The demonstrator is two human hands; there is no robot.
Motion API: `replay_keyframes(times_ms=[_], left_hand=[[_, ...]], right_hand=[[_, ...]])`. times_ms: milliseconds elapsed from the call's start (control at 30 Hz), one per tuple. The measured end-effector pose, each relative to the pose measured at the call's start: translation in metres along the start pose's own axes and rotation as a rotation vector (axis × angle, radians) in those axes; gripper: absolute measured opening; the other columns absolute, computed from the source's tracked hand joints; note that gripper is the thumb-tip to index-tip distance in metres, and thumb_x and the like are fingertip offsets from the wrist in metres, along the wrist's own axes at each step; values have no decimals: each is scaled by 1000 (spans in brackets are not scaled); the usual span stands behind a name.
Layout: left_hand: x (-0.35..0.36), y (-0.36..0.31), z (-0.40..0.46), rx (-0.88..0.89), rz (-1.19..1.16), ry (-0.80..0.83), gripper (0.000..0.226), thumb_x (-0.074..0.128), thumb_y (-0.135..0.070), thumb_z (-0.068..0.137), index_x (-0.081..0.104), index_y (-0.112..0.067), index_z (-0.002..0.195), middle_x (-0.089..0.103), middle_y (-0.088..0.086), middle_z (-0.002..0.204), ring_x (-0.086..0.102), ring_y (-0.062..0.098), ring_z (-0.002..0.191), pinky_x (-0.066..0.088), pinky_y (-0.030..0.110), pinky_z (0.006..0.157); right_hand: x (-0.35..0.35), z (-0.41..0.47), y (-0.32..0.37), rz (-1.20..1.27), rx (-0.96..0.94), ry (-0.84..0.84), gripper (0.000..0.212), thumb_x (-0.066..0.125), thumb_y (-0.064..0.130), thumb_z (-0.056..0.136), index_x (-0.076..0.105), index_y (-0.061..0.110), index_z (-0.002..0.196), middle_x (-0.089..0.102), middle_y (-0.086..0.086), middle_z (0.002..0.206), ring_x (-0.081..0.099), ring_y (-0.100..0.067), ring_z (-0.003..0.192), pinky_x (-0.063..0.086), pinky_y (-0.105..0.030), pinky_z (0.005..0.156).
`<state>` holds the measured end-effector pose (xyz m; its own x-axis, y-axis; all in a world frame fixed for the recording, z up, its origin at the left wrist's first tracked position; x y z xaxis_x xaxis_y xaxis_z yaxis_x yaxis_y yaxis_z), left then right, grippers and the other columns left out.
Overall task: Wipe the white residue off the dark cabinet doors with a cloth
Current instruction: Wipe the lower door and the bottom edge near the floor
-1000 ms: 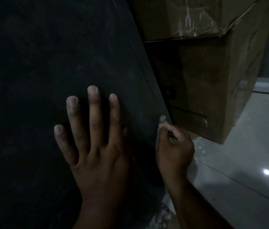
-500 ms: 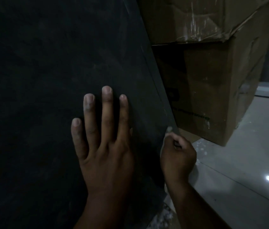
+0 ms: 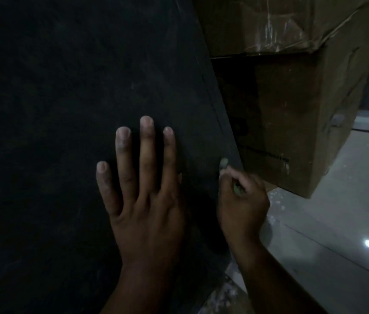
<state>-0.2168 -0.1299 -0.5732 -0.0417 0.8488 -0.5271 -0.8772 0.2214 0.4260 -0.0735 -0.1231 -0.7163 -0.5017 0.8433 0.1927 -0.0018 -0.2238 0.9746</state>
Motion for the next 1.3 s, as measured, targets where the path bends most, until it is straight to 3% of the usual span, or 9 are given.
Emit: replay_keyframes(times_ms=[133,267,500,700,833,933,1033,1200,1300], left_hand=[[0,5,-6,-54,-24,4,75,49,-40,108,11,-15,167,-2,15,174,-11,29,160,-9,49,128],[-3,7,-6,-62,-17,-6,77,48,-44,107,10,-12,167,0,14,174,-9,27,161,-8,45,129],[-7,22,-15,3,54,28,74,45,-49,106,14,-22,167,4,2,175,-2,23,162,-7,49,127],[-12,26,-20,-3,72,27,70,43,-51,108,19,-21,167,10,2,175,0,26,162,-8,53,125],[-15,32,-27,-35,46,39,78,50,-54,103,20,-20,166,10,3,175,-3,25,162,-9,52,126],[-16,40,-35,-53,46,57,85,56,-56,99,19,-19,166,8,5,175,-4,26,162,-10,51,126],[-15,45,-43,-51,37,72,88,56,-58,97,18,-19,167,6,6,175,-4,26,162,-10,51,126],[-14,47,-48,-57,14,64,86,54,-58,98,19,-19,166,7,6,175,-4,25,162,-10,50,127],[-14,48,-47,-65,29,75,83,52,-58,100,20,-18,166,9,6,175,-4,25,162,-8,51,126]], right_hand=[[18,3,41,104,-110,-13,10,74,8,93,80,7,101,66,-2,96,64,5,88,45,-3,72],[20,-27,59,-6,-377,79,14,77,4,89,79,7,103,61,-4,85,58,-6,75,47,-12,65],[11,9,32,105,-38,16,12,72,3,93,78,7,104,67,-12,101,60,17,84,44,-1,72],[27,-27,76,54,-323,70,14,76,6,91,79,10,104,61,-5,90,60,-4,79,45,-8,69],[20,-57,47,-26,-374,184,14,77,4,89,80,10,101,60,-7,82,58,-10,71,50,-25,62],[10,-35,29,-3,-194,84,16,78,0,88,79,13,98,64,-8,85,60,3,77,46,-8,65],[15,-10,34,66,-80,6,11,74,8,93,78,9,103,63,1,95,59,15,85,45,-2,71],[27,-50,69,40,-350,53,12,77,7,91,79,10,102,59,0,87,59,-1,78,44,-7,68],[22,-78,52,-22,-464,122,14,77,7,90,79,8,104,59,-4,83,58,-9,72,47,-18,65]])
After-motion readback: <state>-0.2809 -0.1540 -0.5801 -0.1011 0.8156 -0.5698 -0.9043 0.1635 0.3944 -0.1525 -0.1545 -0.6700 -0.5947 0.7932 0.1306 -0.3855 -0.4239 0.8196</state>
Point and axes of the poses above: each hand's wrist, its own z-axis towards the middle knuckle, its own x-axis out of the palm, y = z × x, the point moved 9 cm from there along z, towards the middle knuckle
